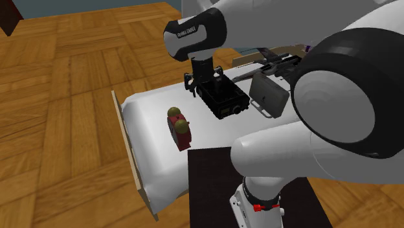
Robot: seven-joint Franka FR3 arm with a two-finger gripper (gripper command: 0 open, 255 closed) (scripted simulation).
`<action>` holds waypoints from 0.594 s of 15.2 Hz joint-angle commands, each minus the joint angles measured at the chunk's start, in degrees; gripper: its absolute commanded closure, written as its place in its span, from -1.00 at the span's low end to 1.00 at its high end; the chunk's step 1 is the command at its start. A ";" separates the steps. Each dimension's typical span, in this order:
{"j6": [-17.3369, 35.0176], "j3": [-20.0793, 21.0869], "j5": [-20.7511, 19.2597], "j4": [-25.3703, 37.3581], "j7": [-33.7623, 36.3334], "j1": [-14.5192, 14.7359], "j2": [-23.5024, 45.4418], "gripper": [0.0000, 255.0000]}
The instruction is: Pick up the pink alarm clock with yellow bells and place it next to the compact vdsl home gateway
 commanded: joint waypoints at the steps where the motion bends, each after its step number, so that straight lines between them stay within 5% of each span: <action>1: 3.59 2.42 0.40 -0.06 2.51 0.36 3.33 -1.00; 9: 14.72 12.11 -3.63 4.72 14.84 -0.07 19.61 -1.00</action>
